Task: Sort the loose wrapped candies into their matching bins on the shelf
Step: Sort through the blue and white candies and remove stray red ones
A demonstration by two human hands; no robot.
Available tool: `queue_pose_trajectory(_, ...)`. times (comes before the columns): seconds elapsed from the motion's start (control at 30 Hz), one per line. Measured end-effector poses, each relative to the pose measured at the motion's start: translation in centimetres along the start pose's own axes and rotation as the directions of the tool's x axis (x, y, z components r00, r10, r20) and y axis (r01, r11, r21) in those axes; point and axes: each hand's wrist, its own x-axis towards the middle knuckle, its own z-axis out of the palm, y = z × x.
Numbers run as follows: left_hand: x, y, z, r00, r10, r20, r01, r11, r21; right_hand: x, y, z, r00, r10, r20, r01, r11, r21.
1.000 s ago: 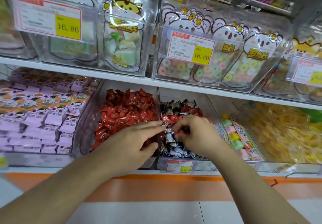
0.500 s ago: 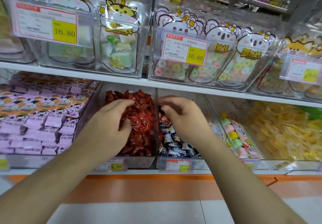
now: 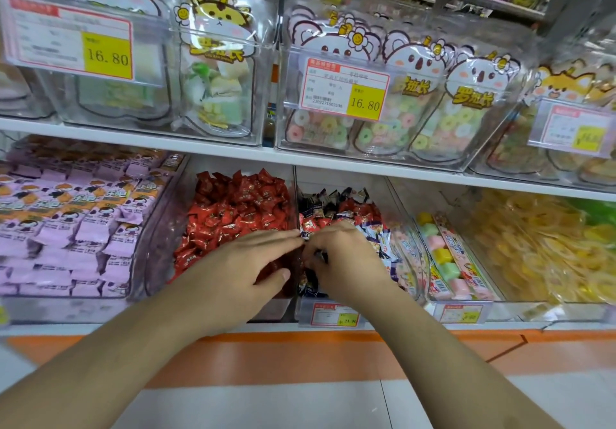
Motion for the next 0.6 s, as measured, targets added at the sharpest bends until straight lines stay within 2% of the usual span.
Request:
queue_pose_trajectory(0.17, 0.1, 0.0, 0.1, 1.0, 0.004, -0.019, -0.005, 1.0, -0.027, -0.1, 0.6, 0.3, 0.999, 0.016, -0.052, -0.015, 1.0, 0.016)
queue_pose_trajectory(0.3, 0.0, 0.0, 0.2, 0.999, -0.001, -0.051, -0.001, 0.999, -0.037, -0.2, 0.5, -0.8, 0.995, 0.099, -0.031, -0.098, 0.995, 0.027)
queue_pose_trajectory(0.43, 0.0, 0.4, -0.2, 0.989, -0.056, -0.137, 0.047, 0.997, -0.066, -0.2, 0.1, -3.5, 0.968, 0.236, -0.088, -0.203, 0.938, 0.281)
queue_pose_trajectory(0.6, 0.3, 1.8, -1.1, 0.951, -0.205, -0.231, 0.12, 0.934, -0.336, -0.3, -3.3, -5.1, 0.975, 0.214, -0.057, -0.148, 0.823, 0.548)
